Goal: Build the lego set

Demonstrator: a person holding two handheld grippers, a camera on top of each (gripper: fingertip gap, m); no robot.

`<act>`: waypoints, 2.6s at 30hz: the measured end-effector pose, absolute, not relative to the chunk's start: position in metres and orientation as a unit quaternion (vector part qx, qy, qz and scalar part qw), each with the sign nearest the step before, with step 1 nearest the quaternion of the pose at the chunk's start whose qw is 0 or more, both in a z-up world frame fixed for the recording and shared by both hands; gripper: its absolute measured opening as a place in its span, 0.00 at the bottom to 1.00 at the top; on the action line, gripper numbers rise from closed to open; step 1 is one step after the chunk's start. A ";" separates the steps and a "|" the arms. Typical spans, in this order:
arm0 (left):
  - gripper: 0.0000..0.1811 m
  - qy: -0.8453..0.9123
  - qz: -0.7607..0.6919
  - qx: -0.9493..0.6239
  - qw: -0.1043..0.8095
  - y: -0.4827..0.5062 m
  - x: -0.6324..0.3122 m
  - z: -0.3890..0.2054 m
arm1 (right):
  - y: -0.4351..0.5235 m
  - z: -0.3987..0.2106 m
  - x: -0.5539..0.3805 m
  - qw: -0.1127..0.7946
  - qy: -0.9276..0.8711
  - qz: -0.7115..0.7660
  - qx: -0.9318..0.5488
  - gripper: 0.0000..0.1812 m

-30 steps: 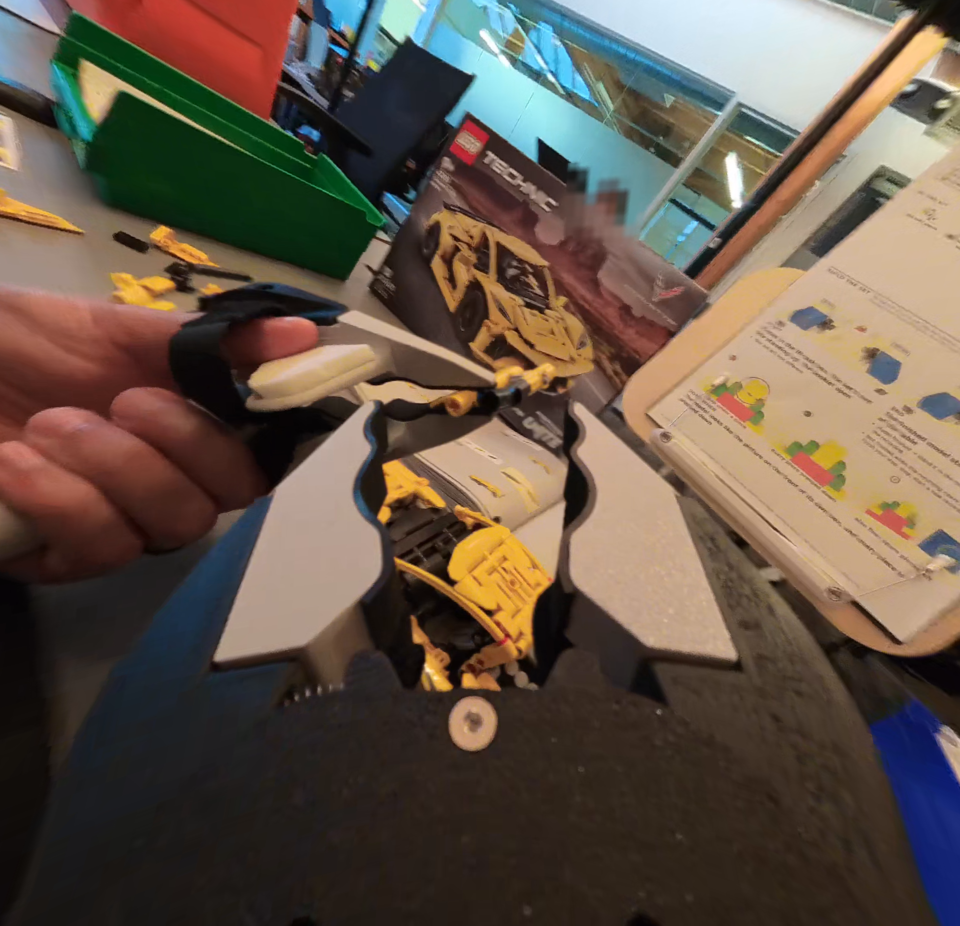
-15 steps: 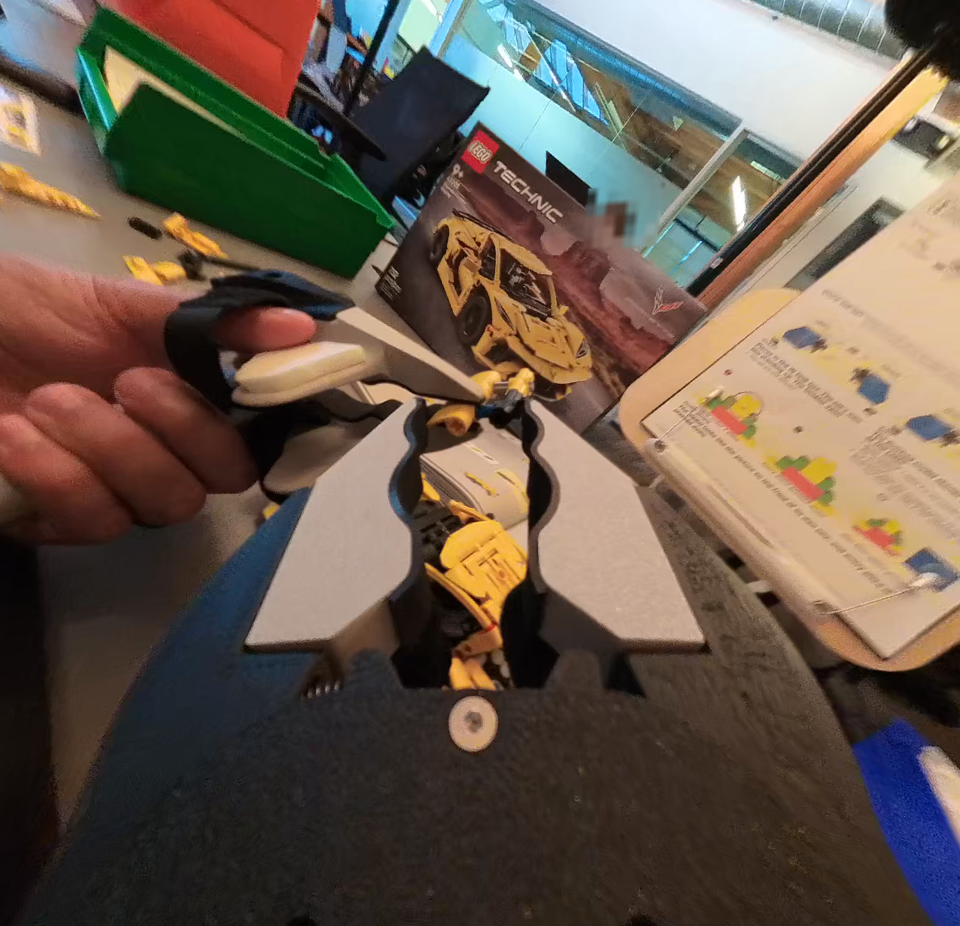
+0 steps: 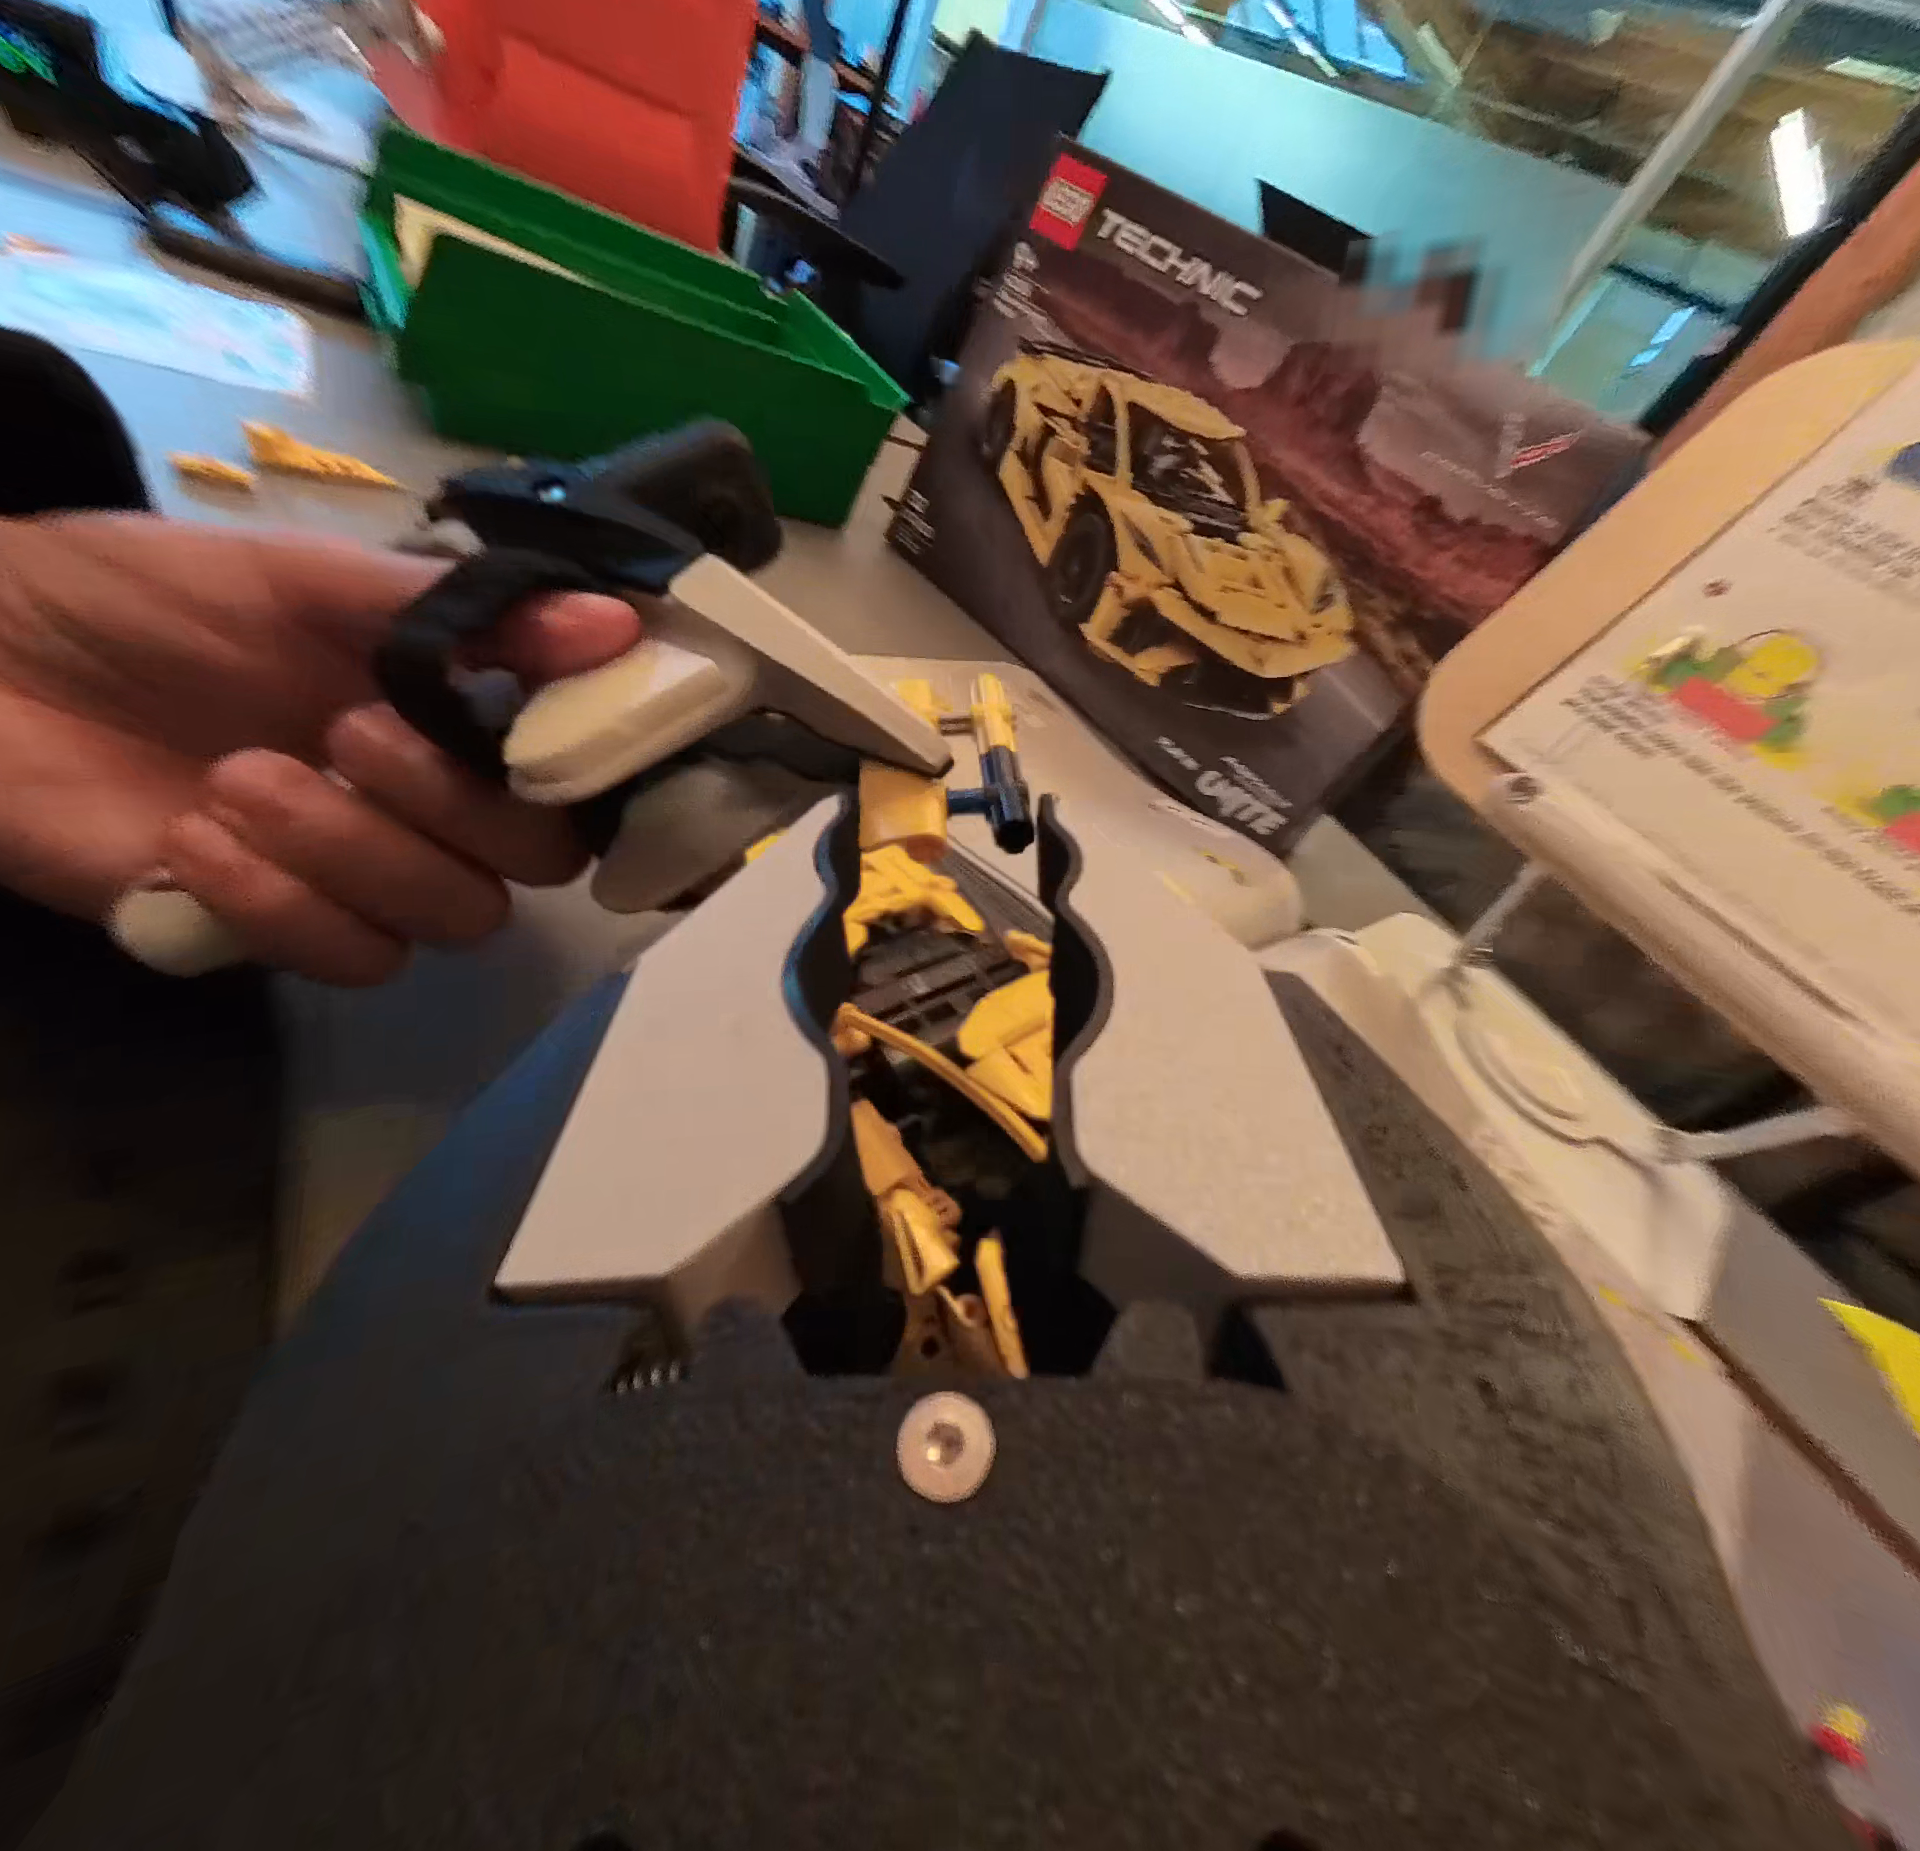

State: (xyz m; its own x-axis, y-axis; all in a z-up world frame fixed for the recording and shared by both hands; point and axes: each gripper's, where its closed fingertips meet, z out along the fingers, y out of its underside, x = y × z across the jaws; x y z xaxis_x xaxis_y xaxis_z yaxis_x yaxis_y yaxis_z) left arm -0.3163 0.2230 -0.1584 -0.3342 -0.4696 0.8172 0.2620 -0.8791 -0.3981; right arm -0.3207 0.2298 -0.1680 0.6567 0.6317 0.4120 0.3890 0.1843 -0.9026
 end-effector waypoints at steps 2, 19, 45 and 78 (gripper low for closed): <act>0.04 0.103 -0.796 -0.545 0.243 0.226 -0.317 -0.162 | 0.231 -0.171 -0.321 0.658 -0.406 0.053 -0.632 0.18; 0.04 0.159 -0.754 -0.584 0.254 0.217 -0.312 -0.174 | 0.229 -0.188 -0.317 0.614 -0.479 -0.008 -0.627 0.17; 0.04 0.302 -0.695 -0.604 0.247 0.192 -0.305 -0.180 | 0.211 -0.180 -0.310 0.586 -0.454 0.186 -0.645 0.38; 0.04 0.517 -0.598 -0.529 0.308 0.150 -0.317 -0.179 | 0.161 -0.189 -0.320 0.375 -0.443 0.482 -0.657 0.04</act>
